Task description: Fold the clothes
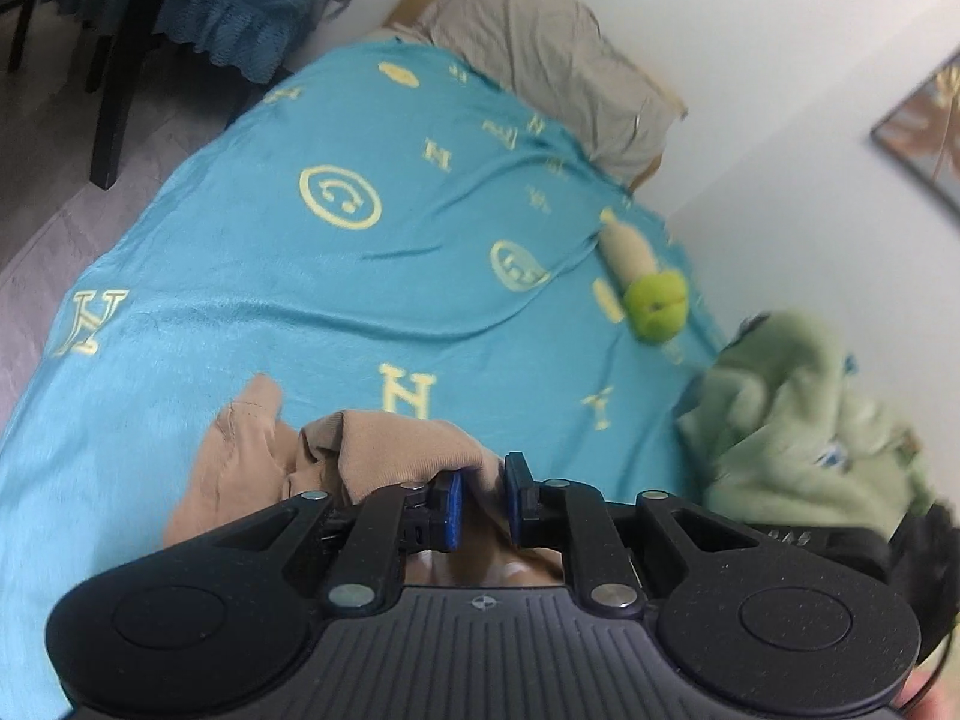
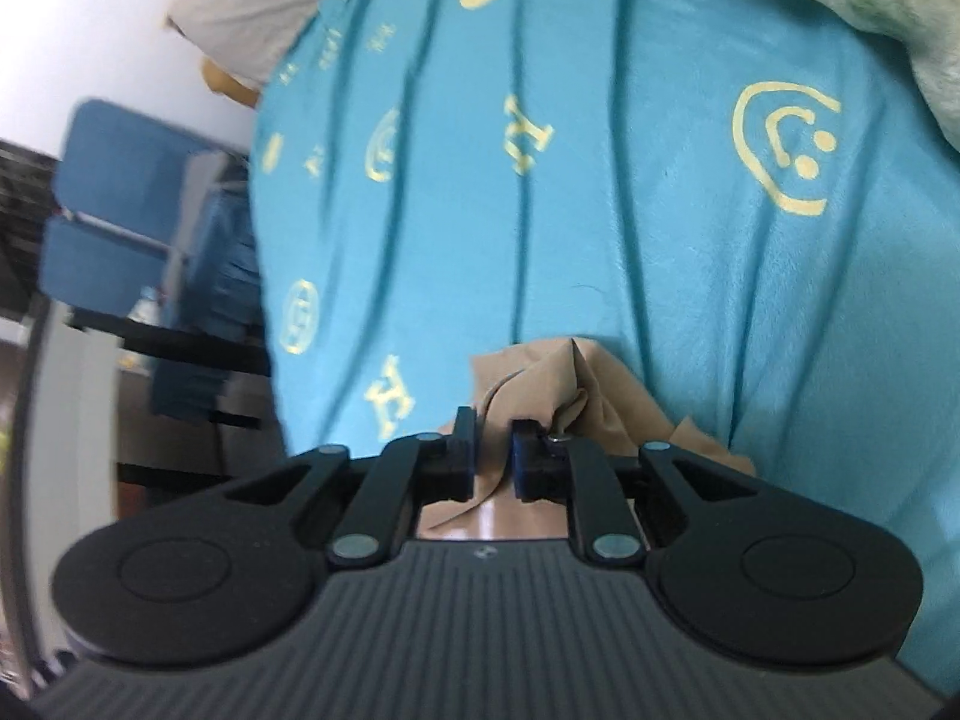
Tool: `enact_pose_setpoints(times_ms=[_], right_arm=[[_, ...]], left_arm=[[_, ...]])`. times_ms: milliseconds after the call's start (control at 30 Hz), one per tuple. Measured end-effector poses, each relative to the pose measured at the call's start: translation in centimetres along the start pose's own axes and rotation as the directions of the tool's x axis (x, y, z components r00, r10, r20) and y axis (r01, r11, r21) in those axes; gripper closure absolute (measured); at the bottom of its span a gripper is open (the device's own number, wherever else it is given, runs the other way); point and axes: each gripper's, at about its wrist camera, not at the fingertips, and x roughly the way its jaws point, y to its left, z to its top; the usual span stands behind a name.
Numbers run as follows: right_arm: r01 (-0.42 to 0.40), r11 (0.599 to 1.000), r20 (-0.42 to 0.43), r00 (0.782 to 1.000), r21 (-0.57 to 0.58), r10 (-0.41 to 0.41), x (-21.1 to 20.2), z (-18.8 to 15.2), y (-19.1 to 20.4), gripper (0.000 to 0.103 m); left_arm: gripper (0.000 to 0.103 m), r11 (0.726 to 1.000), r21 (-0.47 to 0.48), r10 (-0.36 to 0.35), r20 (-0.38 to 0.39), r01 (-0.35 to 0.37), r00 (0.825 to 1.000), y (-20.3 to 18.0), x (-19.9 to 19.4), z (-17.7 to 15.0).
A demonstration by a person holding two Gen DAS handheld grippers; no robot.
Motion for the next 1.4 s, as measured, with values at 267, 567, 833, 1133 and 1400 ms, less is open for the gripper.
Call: enact_pose_setpoints(times_ms=[267,567,833,1133,1400], right_arm=[[0.072,0.971,0.125,0.991,-0.228,-0.044,-1.3,-1.3,3.4,0.007],[0.129,0.903,0.247,0.969,-0.410,-0.026,-6.7,-3.7,4.6,0.007],[0.167,0.882,0.284,0.958,-0.441,-0.040,-10.8,-6.7,3.6,0.007],[0.172,0.896,0.312,0.949,-0.409,-0.040,-12.1,-7.1,2.5,0.007],[0.101,0.927,0.272,0.962,-0.361,0.001,-11.7,-5.9,1.7,0.007]], left_arm=[[0.025,0.959,0.280,0.041,0.043,-0.051,0.998,-3.5,-0.4,-1.6],[0.000,0.918,0.350,0.130,0.177,-0.186,0.976,-6.6,-4.5,-4.2],[0.000,0.957,0.259,0.105,0.121,-0.133,0.987,-6.5,-8.5,-7.5],[0.000,0.999,0.047,0.014,-0.027,-0.013,1.000,-2.3,-7.9,-10.7],[0.001,0.975,-0.193,-0.128,-0.099,0.107,0.987,0.6,-7.1,-11.2]])
